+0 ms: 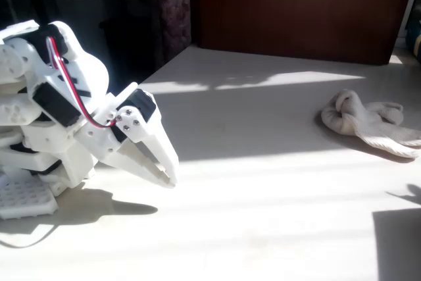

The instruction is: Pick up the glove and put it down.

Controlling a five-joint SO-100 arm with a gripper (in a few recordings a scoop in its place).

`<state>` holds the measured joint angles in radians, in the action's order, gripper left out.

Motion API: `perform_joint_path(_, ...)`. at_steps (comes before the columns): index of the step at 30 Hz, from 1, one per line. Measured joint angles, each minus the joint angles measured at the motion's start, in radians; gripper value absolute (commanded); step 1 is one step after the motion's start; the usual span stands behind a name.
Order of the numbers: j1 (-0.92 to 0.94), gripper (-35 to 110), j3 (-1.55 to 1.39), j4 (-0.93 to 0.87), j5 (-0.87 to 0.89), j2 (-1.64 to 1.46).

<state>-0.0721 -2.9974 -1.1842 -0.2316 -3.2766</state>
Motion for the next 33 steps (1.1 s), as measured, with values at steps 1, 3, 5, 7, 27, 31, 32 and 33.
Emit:
perform_joint_path(1, 0.000, 0, 0.000, 0.000, 0.000, 0.000)
perform_joint_path(3, 0.000, 0, 0.000, 0.000, 0.000, 0.000)
perform_joint_path(5, 0.000, 0, 0.000, 0.000, 0.000, 0.000)
perform_joint_path(7, 0.000, 0, 0.000, 0.000, 0.000, 0.000)
perform_joint_path(27, 0.000, 1, 0.011, 0.000, 0.000, 0.009)
perform_joint_path(31, 0.000, 1, 0.046, 0.000, 0.000, 0.008)
perform_joint_path(32, 0.000, 1, 0.057, 0.000, 0.000, 0.008)
perform_joint_path(33, 0.000, 1, 0.071, 0.000, 0.000, 0.014)
